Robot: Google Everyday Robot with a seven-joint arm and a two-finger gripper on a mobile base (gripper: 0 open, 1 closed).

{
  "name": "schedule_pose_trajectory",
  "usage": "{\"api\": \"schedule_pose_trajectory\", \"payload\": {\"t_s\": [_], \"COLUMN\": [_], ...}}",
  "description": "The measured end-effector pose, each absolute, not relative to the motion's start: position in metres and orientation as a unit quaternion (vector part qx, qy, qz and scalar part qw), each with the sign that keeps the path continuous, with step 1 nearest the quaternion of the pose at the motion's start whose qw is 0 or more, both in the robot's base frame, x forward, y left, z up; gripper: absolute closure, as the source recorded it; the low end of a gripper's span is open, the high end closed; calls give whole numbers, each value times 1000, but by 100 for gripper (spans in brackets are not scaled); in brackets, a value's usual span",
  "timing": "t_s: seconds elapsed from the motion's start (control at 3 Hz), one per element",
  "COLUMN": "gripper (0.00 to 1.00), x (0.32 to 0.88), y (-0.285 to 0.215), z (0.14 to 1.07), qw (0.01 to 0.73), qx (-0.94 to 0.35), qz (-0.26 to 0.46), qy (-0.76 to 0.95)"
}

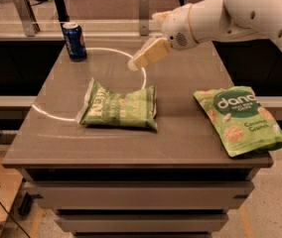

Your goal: Knock pepsi can over

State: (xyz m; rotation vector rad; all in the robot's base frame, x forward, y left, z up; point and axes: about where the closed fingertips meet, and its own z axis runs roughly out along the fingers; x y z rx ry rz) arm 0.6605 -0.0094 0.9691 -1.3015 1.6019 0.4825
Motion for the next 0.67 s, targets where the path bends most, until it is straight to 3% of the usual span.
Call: {"api": "schedule_pose_trajectory", "payload": {"t_s": [0.67], "gripper": [0], "x": [669], "y": [3], "z": [969], "qw": [510], "qx": [-525], "qz": [214], "qy": [647]}}
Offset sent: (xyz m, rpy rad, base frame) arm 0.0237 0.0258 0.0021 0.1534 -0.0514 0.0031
